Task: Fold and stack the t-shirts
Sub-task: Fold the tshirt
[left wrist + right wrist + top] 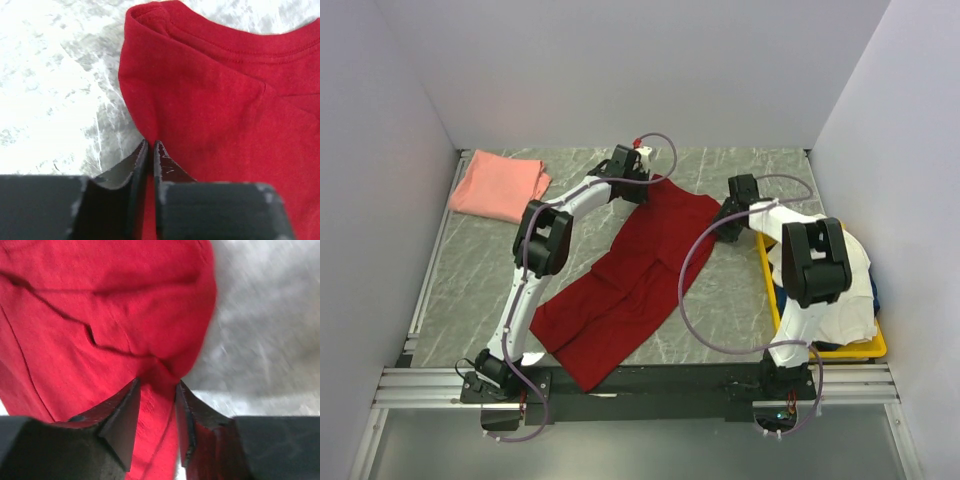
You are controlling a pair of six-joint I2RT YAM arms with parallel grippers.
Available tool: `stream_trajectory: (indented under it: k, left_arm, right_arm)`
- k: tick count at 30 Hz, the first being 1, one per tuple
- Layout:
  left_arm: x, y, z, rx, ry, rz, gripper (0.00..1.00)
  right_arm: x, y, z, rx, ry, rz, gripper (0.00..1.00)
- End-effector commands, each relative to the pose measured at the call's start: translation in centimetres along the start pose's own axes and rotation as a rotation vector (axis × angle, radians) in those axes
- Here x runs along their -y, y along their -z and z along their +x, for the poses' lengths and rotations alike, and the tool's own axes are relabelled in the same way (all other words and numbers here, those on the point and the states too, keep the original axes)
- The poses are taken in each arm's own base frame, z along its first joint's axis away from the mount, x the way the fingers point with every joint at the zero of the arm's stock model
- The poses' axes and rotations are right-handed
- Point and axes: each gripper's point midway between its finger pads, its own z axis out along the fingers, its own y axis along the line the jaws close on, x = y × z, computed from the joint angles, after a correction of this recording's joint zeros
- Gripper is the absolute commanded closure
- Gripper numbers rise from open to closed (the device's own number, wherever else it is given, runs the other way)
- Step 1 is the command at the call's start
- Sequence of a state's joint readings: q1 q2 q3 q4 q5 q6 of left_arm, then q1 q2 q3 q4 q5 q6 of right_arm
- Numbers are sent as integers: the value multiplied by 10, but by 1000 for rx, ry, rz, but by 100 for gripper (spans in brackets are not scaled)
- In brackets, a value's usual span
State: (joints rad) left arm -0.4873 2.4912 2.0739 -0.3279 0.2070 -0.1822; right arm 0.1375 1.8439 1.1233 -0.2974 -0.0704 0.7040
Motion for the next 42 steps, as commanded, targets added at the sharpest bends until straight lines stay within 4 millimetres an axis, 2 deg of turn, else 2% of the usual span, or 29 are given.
stream_trajectory:
  k: [1,2,5,6,8,9,10,11,12,14,16,17,18,20,21,22,23,24,25,26,27,32,35,36,37,38,40,41,42]
  left_arm:
    - [-14,-1,-20,58,34,-61,88]
    - [-19,1,-26,74,53,-74,90]
    - [-61,13,-51,157,171,-163,94]
    - [-71,17,-58,184,231,-180,94]
    - [-96,25,-68,227,306,-224,96]
    - [-120,33,-74,261,391,-263,97]
    - [-140,39,-75,287,442,-324,98]
    - [-167,48,-72,301,504,-368,98]
    - [-179,52,-71,321,581,-379,98]
    - [-212,64,-62,338,665,-438,97]
    - [-229,72,-59,365,734,-471,89]
    - [-229,72,-57,357,743,-416,79]
    - [-228,73,-61,367,740,-385,61]
    - [-223,77,-75,391,722,-337,50]
    - [-215,78,-81,390,694,-293,43]
    - [-211,82,-89,405,679,-272,41]
    - [-206,93,-98,423,667,-262,38]
    - [-200,100,-103,431,653,-243,32]
    - [-196,108,-109,443,641,-234,31]
    - [-188,124,-118,464,629,-223,30]
    - [-183,132,-122,469,615,-210,28]
    - [-151,180,-125,497,586,-198,26]
    - [-144,200,-104,459,613,-272,29]
    - [-142,205,-89,423,653,-300,33]
    - [-132,228,-92,456,661,-311,35]
    - [-131,224,-57,403,690,-372,36]
    - [-118,238,-29,395,740,-417,45]
    - [-105,250,3,396,782,-472,47]
    - [-95,256,19,395,793,-483,50]
  right_arm:
    - [-22,-6,-22,-7,29,-21,62]
    - [-23,-8,-24,-23,37,-10,63]
    - [-43,-18,-46,-37,79,-13,63]
    - [-58,-22,-64,-13,103,-32,61]
    - [-65,-26,-75,-26,123,-17,56]
    - [-81,-30,-93,2,150,-40,48]
    - [-87,-30,-101,9,164,-46,44]
    - [-80,-42,-96,-37,173,-8,38]
    - [-99,-33,-118,14,201,-44,36]
    - [-108,-28,-126,21,216,-59,31]
    - [-113,-22,-128,31,225,-80,30]
    - [-121,-9,-134,61,230,-110,30]
    - [-116,-10,-124,33,228,-111,30]
    - [-124,10,-122,55,232,-143,30]
    - [-114,6,-107,23,230,-123,30]
    - [-113,11,-99,17,233,-124,30]
    - [-123,32,-102,61,239,-162,31]
    - [-110,25,-75,14,238,-137,32]
    - [-110,30,-65,7,241,-153,32]
    - [-121,50,-64,50,249,-208,32]
    - [-108,44,-36,0,248,-189,33]
    - [-99,74,25,-10,275,-250,36]
    - [-108,99,64,6,349,-296,36]
    - [-94,95,83,-19,366,-270,37]
    - [-95,100,103,-36,395,-279,37]
    - [-97,111,108,-17,400,-311,37]
    - [-75,108,134,-47,400,-286,38]
    - [-65,111,148,-61,399,-291,38]
    - [-62,115,159,-78,407,-306,38]
